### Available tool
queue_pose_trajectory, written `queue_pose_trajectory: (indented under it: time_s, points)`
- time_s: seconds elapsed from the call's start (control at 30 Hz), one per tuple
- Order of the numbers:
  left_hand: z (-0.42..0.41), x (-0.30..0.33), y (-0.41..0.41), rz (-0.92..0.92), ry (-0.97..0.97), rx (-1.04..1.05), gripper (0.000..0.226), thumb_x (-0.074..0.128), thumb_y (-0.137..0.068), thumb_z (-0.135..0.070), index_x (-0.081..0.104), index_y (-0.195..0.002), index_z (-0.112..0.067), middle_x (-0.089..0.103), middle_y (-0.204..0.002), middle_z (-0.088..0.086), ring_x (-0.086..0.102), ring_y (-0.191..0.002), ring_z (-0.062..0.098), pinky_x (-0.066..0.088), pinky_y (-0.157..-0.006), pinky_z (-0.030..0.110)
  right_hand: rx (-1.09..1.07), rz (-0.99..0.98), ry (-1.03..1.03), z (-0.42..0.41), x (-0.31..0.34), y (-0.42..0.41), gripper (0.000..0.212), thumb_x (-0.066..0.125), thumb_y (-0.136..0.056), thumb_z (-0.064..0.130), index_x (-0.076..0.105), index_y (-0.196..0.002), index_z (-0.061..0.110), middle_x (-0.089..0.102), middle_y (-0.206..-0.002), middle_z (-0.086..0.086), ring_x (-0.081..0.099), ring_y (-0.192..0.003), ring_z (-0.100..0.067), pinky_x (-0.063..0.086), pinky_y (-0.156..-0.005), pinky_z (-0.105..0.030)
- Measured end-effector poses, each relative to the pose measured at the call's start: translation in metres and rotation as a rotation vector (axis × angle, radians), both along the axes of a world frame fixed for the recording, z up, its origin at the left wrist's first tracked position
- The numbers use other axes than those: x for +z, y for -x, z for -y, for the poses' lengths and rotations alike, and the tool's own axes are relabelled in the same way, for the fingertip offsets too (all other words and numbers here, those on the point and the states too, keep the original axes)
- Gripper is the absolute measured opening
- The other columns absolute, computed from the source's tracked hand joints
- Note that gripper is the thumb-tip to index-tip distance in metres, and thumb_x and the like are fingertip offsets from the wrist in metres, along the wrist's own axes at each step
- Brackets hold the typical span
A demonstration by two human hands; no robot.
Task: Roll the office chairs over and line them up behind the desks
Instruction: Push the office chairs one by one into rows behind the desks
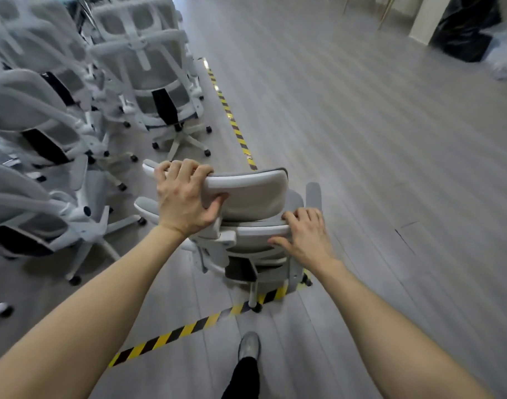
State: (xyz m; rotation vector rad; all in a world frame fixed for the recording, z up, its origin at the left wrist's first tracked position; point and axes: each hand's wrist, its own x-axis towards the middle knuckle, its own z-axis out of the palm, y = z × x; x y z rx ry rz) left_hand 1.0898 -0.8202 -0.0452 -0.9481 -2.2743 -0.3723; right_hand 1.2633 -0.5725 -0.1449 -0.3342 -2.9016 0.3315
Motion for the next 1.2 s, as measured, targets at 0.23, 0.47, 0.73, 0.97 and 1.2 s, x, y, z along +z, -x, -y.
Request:
queue_pose_trajectory:
  time_s: [0.23, 0.47, 0.73, 0.97, 1.2]
  points:
    - [0.026, -0.004, 0.092, -0.005, -0.028, 0.097, 0.050, 0.076, -0.082, -0.058, 0.070, -0.110, -0.017, 0.064, -0.108, 0.005, 0.059, -0.098, 0.035, 0.041, -0.100, 0.056, 0.084, 0.045, 0.064, 0.010, 0.002, 0.122, 0.078, 0.047, -0.084, 0.095, 0.058, -0.127, 0.030, 0.052, -0.115, 0.005, 0.047, -0.114, -0.022, 0.042, -0.110, -0.042]
    - [0.043, 0.000, 0.183, 0.024, 0.021, 0.193, 0.051, 0.075, -0.080, -0.057, 0.068, -0.114, -0.019, 0.060, -0.109, 0.005, 0.056, -0.100, 0.033, 0.041, -0.102, 0.055, 0.110, 0.077, 0.097, 0.023, 0.009, 0.238, 0.089, 0.053, -0.072, 0.102, 0.058, -0.121, 0.028, 0.054, -0.113, 0.007, 0.046, -0.115, -0.021, 0.041, -0.112, -0.040]
    - [0.046, 0.001, 0.272, 0.022, 0.029, 0.259, 0.052, 0.076, -0.079, -0.055, 0.069, -0.117, -0.020, 0.060, -0.110, 0.005, 0.056, -0.102, 0.034, 0.040, -0.102, 0.056, 0.156, 0.067, 0.081, 0.021, 0.006, 0.347, 0.084, 0.055, -0.072, 0.099, 0.055, -0.116, 0.028, 0.047, -0.109, 0.010, 0.047, -0.113, -0.021, 0.043, -0.110, -0.042]
    - [0.017, 0.006, 0.349, 0.029, 0.056, 0.306, 0.054, 0.076, -0.079, -0.056, 0.068, -0.118, -0.019, 0.060, -0.111, 0.004, 0.056, -0.103, 0.033, 0.040, -0.103, 0.055, 0.200, 0.039, 0.077, -0.009, 0.002, 0.435, 0.096, 0.035, -0.070, 0.108, 0.057, -0.120, 0.028, 0.052, -0.110, 0.010, 0.047, -0.111, -0.018, 0.044, -0.106, -0.039]
    - [-0.008, -0.001, 0.416, 0.040, 0.036, 0.380, 0.053, 0.075, -0.083, -0.057, 0.068, -0.120, -0.020, 0.060, -0.112, 0.005, 0.055, -0.103, 0.032, 0.040, -0.104, 0.056, 0.268, 0.028, 0.057, -0.045, 0.002, 0.524, 0.088, 0.044, -0.072, 0.105, 0.056, -0.111, 0.027, 0.049, -0.105, 0.010, 0.047, -0.106, -0.018, 0.043, -0.104, -0.040]
